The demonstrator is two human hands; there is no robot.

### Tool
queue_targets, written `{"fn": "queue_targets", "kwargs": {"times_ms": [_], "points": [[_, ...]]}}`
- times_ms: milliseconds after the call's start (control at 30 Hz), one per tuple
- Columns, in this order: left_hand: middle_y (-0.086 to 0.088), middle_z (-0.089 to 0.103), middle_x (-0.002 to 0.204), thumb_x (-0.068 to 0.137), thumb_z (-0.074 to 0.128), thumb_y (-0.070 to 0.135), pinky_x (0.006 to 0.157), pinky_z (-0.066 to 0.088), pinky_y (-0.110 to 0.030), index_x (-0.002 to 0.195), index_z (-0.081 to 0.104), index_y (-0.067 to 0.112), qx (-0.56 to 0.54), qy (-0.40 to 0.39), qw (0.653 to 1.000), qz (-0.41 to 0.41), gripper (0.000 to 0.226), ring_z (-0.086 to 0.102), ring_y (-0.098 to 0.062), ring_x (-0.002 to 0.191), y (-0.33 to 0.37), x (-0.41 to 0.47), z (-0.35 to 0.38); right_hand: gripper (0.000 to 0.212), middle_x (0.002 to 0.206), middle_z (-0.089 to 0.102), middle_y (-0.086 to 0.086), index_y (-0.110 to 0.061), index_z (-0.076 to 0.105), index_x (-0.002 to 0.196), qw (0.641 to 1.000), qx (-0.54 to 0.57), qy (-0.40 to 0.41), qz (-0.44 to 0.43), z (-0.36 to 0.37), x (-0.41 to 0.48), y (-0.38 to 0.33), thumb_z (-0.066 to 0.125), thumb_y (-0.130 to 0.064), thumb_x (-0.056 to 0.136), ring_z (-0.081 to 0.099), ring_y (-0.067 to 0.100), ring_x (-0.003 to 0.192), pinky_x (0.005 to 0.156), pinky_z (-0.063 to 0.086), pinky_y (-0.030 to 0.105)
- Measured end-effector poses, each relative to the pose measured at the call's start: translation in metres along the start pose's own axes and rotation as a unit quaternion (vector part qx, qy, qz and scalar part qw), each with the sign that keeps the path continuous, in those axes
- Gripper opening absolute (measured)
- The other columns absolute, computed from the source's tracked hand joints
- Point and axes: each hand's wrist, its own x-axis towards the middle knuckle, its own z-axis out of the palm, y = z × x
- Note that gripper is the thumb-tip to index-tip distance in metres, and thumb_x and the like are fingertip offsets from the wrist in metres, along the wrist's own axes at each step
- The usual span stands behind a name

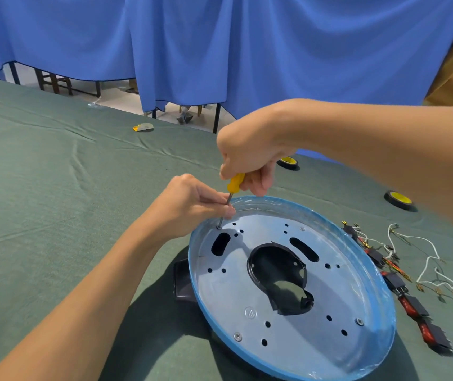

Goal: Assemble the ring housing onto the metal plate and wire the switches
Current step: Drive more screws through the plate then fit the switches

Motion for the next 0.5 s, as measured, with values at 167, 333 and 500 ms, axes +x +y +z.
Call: {"fn": "queue_targets", "kwargs": {"times_ms": [167,333,500], "points": [[0.005,0.077,0.097,0.093,0.065,0.009,0.103,0.044,-0.021,0.091,0.080,0.010,0.006,-0.084,0.996,0.013,0.016,0.058,0.004,0.119,0.002,-0.001,-0.003,0.017,0.051,0.066,-0.013,-0.020,0.067,0.082,0.991,-0.099,0.049,-0.073,-0.005,-0.008,0.005,0.067,-0.036,0.087,0.059,0.001,0.043,0.038,0.038,0.009],[0.009,0.076,0.100,0.094,0.064,0.011,0.099,0.048,-0.020,0.096,0.080,0.015,0.020,-0.092,0.996,0.003,0.016,0.058,0.004,0.118,0.006,-0.003,-0.006,0.033,0.047,0.064,-0.009,-0.015,0.065,0.064,0.985,-0.120,0.086,-0.090,0.003,-0.005,0.001,0.061,-0.035,0.090,0.051,0.003,0.037,0.039,0.040,0.009],[-0.001,0.078,0.085,0.083,0.076,0.014,0.095,0.051,-0.046,0.082,0.081,0.013,0.031,-0.024,0.999,-0.005,0.005,0.069,-0.008,0.102,0.008,-0.002,0.000,0.041,0.049,0.066,-0.005,-0.012,0.062,0.061,0.989,-0.097,0.093,-0.053,0.007,-0.003,0.001,0.051,-0.033,0.095,0.058,0.010,0.042,0.055,0.048,0.021]]}}
